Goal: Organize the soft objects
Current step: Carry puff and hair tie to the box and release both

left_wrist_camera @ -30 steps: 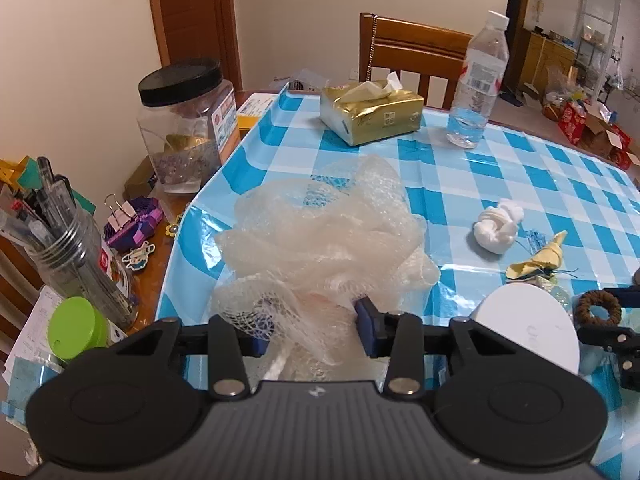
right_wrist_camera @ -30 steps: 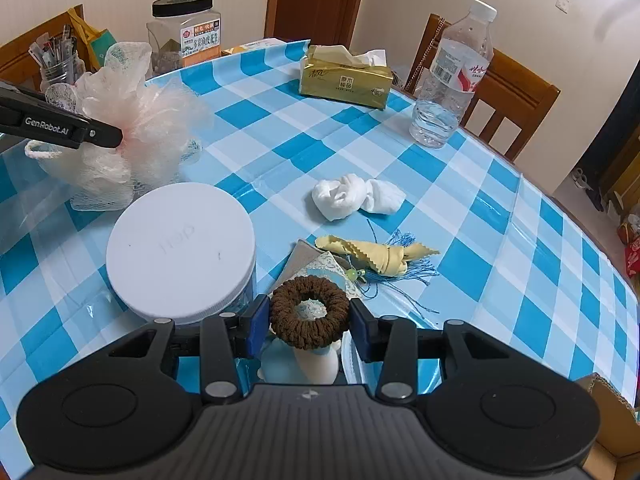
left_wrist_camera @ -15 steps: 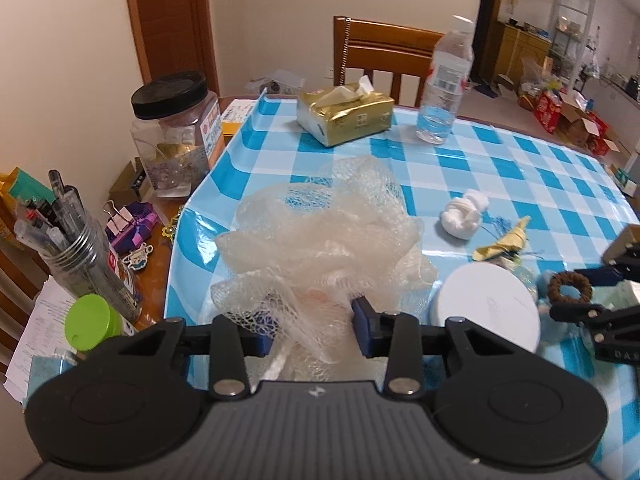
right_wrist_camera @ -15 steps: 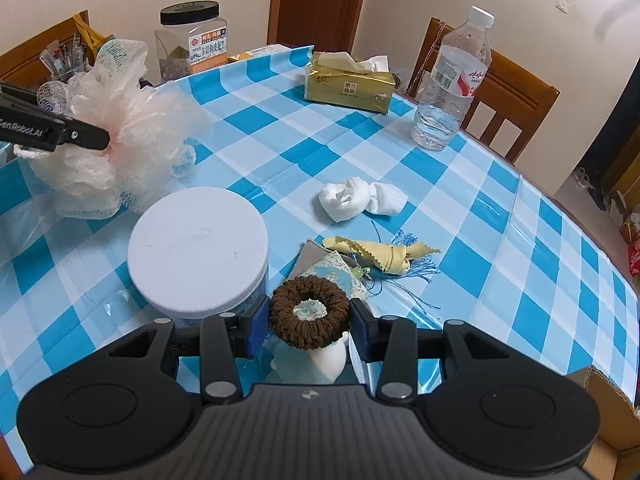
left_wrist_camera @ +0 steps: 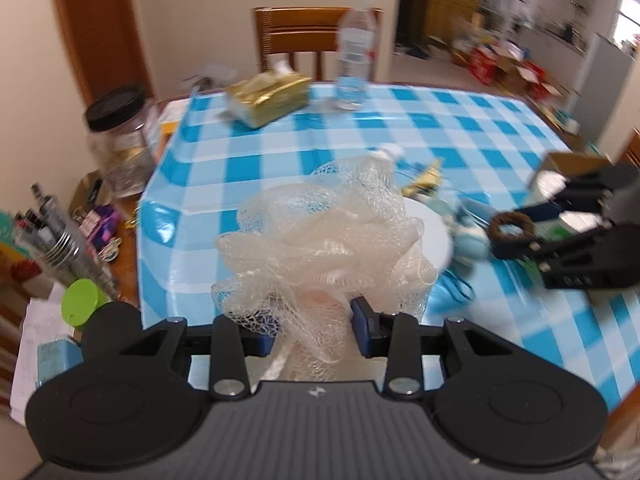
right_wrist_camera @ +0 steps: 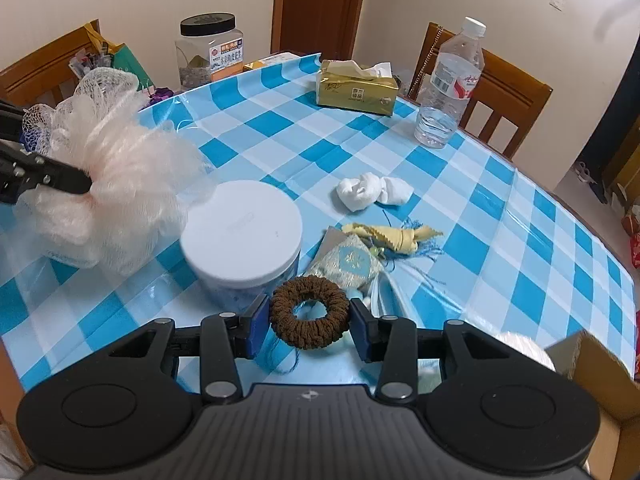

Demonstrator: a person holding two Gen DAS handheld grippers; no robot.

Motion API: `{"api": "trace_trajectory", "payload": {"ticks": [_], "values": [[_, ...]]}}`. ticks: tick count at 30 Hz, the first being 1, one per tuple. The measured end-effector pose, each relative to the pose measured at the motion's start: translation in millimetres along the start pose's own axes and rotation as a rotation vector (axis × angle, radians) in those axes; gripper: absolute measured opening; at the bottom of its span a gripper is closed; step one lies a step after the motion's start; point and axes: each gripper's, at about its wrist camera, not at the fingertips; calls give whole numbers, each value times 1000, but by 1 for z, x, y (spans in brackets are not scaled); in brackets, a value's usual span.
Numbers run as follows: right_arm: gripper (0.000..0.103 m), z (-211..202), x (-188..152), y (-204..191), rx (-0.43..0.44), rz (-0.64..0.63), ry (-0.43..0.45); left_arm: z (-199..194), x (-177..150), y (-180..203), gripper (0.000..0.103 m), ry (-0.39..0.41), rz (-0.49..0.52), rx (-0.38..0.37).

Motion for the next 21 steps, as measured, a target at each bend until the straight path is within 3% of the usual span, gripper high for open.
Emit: {"api": "trace_trajectory", "payload": {"ticks": [8, 16, 21], "values": [[47, -29, -27, -11, -15, 68, -14, -19, -10, 43, 36, -33, 195, -133], [47, -73, -66, -2, -139, 195, -13, -25, -2, 82, 36, -14, 321, -287], [47, -105, -96, 24, -218, 266, 1, -29, 10, 116, 36, 2, 376, -335]]}}
Point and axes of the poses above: each gripper's, at about its wrist camera, not at the fingertips, and z roughly the way its jaws point, y to its right, x to its top
